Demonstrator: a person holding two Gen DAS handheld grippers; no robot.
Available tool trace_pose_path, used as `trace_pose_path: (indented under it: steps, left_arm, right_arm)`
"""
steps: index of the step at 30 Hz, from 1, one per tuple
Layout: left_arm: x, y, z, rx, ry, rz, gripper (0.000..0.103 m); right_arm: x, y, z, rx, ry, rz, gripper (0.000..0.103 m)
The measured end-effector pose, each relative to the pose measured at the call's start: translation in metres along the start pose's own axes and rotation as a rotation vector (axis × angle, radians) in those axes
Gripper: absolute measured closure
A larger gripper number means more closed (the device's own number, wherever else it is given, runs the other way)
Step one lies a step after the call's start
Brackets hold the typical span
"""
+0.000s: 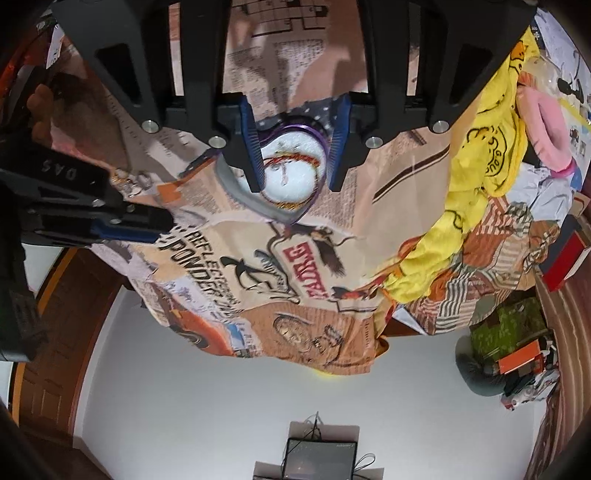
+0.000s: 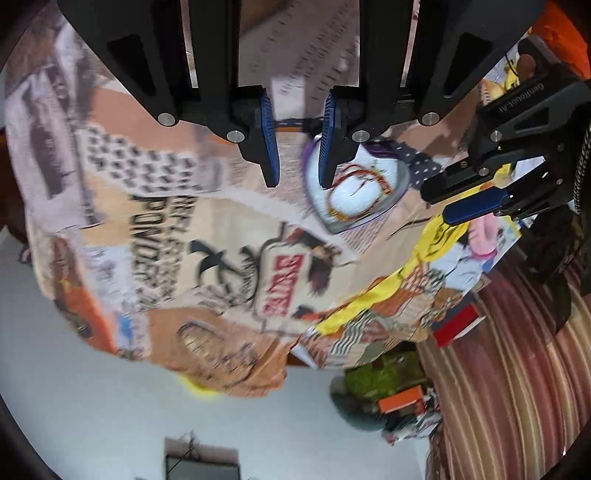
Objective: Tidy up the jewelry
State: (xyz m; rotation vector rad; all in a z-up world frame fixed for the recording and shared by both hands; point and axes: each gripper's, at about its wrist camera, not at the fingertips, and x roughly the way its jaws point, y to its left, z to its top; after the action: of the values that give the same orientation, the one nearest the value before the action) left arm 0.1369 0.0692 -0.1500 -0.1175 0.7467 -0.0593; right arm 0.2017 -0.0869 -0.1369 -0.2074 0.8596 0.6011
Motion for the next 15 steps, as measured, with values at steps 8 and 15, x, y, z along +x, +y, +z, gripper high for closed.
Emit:
trace_pose_path:
  steps: [8,15]
  left_arm:
    - [-0.003,-0.033,0.009,0.048,-0.018,-0.054,0.069]
    - [0.006,-0.068,0.014,0.101,-0.014,-0.118,0.068]
  right_arm:
    - [-0.042,-0.034,-0.008,0.047,-0.087,-0.105,0.072]
    - [-0.060,-0.064,-0.024,0.099,-0.095,-0.159,0.071]
